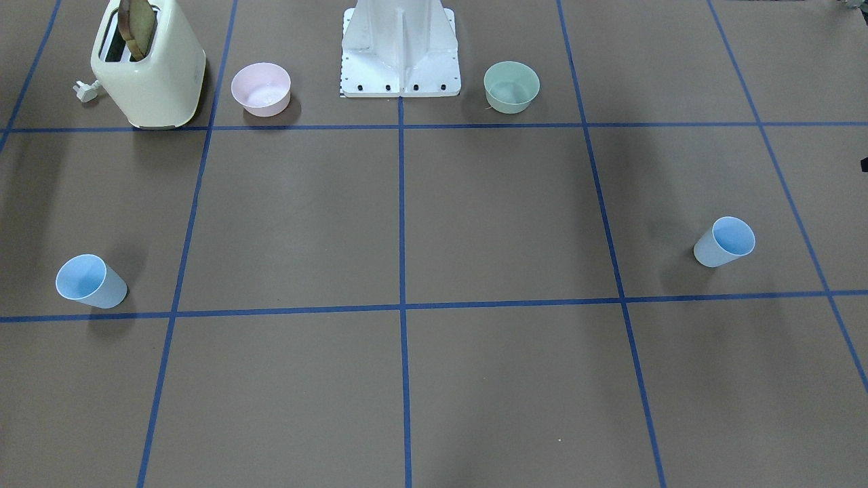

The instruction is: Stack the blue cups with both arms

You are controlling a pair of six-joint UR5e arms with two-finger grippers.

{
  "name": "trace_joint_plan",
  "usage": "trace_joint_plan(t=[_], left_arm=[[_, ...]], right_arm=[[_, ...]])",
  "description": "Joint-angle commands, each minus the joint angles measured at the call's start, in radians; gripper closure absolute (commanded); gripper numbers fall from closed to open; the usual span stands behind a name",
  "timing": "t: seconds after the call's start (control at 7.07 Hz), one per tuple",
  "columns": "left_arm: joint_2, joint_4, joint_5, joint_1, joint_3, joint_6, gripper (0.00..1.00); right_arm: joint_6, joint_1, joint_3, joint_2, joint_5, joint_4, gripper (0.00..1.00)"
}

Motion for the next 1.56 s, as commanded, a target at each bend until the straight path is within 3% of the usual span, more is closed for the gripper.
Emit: trace_joint_plan(t=[0.0, 0.42, 0.71, 0.99, 1.42], left_arm=[[0.001, 0.0, 0.0, 0.0, -0.001, 0.0, 0.01], [-0.044, -0.002, -0.008, 0.005, -0.017, -0.118, 0.01], [-0.103, -0.015, -0.011, 0.029, -0.015, -0.158, 0.01], [-0.131, -0.024, -0.011, 0.118, -0.016, -0.242, 0.02], [-0.134, -0.139, -0.009, 0.195, 0.01, -0.366, 0.05]], right_arm=[[0.008, -0.001, 0.0, 0.003, -0.006, -0.001, 0.0], [0.002, -0.013, -0.008, 0.037, 0.0, -0.003, 0.0], [-0.023, -0.049, 0.027, 0.041, -0.002, 0.056, 0.0], [-0.005, -0.109, 0.018, 0.042, 0.012, 0.08, 0.0], [0.106, -0.181, 0.031, 0.043, 0.141, 0.119, 0.0]])
